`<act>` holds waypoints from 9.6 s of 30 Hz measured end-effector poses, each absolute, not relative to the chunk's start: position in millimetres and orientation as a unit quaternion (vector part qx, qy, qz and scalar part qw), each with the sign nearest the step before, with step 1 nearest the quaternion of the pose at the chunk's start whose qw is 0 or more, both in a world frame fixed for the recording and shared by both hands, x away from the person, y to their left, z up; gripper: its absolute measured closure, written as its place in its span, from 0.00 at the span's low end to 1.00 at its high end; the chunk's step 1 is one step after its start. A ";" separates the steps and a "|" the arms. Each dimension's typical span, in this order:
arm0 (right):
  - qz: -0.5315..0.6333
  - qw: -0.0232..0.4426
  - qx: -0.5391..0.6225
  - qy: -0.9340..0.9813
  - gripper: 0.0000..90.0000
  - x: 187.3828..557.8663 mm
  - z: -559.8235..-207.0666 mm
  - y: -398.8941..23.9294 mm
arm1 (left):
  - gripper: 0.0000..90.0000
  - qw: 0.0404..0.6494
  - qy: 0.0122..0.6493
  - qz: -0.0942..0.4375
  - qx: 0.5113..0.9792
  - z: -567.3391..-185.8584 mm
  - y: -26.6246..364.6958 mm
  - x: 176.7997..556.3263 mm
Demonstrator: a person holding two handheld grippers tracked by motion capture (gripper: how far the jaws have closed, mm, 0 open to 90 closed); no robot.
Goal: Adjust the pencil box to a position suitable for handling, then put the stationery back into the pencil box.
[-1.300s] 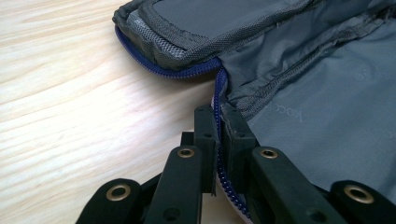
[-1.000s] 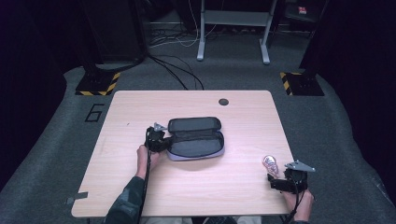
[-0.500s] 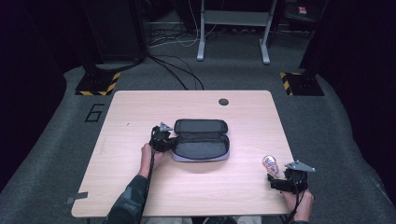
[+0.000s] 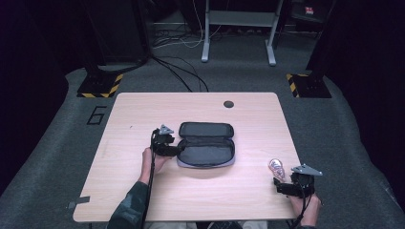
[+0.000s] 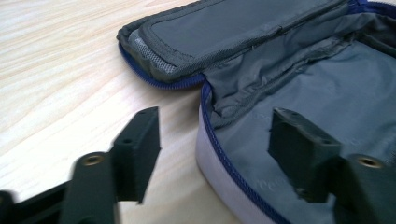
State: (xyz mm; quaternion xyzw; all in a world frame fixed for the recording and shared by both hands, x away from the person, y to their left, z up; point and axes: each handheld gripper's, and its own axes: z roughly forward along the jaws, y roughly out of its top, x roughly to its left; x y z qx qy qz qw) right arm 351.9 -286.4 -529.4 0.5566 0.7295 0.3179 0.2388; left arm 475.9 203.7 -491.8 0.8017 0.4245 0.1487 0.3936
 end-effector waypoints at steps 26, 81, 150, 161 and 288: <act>0.319 0.240 0.553 0.731 0.06 352.7 -529.6 -286.7 | 0.07 0.342 0.439 0.180 0.811 -495.2 255.2 410.1; 0.311 0.234 0.539 0.747 0.25 381.1 -516.3 -270.2 | 0.02 0.334 0.468 0.204 0.792 -530.7 271.4 379.9; 0.392 0.242 0.475 0.750 0.55 375.0 -463.8 -234.7 | 0.04 0.337 0.470 0.207 0.789 -530.8 269.2 380.3; 0.405 0.239 0.455 0.756 0.55 379.4 -451.9 -219.1 | 0.04 0.337 0.471 0.207 0.788 -530.8 269.1 380.2; 0.329 0.126 0.371 0.859 0.55 463.1 -495.1 -45.3 | 0.06 0.337 0.468 0.211 0.789 -530.9 269.7 380.0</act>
